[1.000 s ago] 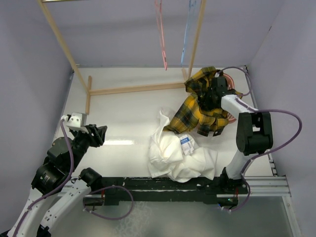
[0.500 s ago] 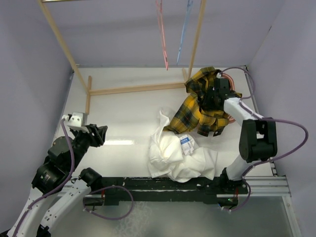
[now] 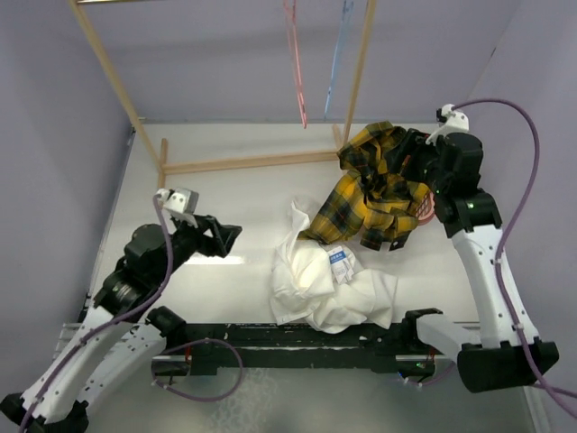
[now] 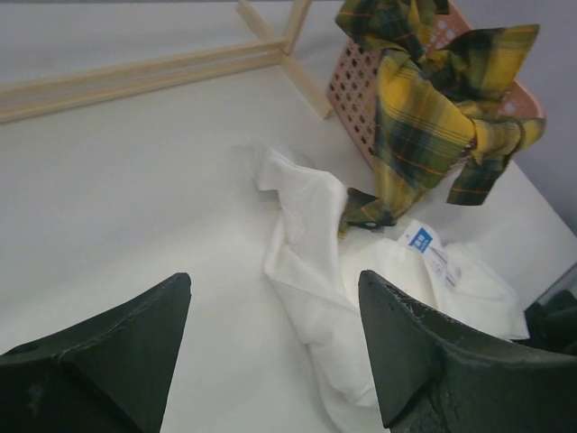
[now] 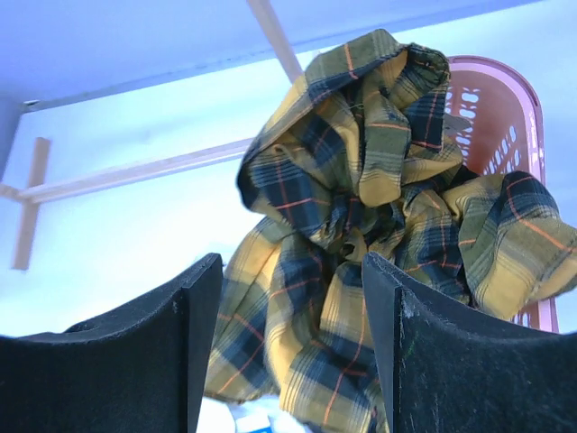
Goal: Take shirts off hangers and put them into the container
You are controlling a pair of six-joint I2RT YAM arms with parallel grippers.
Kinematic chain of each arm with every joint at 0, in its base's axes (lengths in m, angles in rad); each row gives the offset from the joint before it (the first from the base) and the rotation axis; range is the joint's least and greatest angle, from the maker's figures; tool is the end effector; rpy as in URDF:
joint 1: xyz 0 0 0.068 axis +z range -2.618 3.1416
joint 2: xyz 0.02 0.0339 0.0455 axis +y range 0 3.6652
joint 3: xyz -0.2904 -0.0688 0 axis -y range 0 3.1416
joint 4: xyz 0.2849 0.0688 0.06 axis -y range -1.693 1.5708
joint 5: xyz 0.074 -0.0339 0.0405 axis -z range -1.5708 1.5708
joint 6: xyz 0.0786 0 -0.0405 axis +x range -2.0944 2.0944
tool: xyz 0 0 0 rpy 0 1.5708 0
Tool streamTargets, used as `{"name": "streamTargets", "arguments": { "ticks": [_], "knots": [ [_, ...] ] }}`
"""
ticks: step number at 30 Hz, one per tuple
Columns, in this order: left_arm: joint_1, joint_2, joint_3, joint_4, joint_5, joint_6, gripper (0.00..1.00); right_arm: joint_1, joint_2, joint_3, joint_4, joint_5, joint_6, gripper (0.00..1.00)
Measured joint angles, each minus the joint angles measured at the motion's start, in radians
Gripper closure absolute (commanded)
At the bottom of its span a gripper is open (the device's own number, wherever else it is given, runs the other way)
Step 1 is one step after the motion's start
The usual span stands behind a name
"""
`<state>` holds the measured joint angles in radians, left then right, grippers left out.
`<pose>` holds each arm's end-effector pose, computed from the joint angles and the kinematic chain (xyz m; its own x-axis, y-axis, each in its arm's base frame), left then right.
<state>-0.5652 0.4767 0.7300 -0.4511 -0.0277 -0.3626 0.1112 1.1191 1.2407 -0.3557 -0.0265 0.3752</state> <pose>0.1467 -0.0905 0.3462 -0.3369 -0.2062 -0.9187 0.4203 0.8402 -0.3427 0.3150 0.0373 0.4335 -0.2645 0.3391 -0.9028 -0.0426 0.9311 0.3622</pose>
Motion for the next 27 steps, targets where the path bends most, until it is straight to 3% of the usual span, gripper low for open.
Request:
{"name": "streamTargets", "arguments": {
  "ticks": [5, 11, 21, 27],
  "knots": [
    [0.000, 0.229, -0.127, 0.322, 0.179, -0.103, 0.28, 0.000, -0.140, -0.009, -0.071, -0.049, 0.000, 0.35],
    [-0.016, 0.634, -0.135, 0.616, 0.317, -0.150, 0.30, 0.000, -0.259, -0.073, -0.135, -0.106, 0.001, 0.35],
    [-0.190, 0.836, -0.004, 0.813, 0.295, -0.069, 0.30, 0.000, -0.277, -0.110, -0.178, -0.159, 0.001, 0.35],
    [-0.300, 0.976, 0.118, 0.846, 0.227, 0.041, 0.31, 0.000, -0.277, -0.128, -0.179, -0.177, 0.000, 0.35]
  ]
}}
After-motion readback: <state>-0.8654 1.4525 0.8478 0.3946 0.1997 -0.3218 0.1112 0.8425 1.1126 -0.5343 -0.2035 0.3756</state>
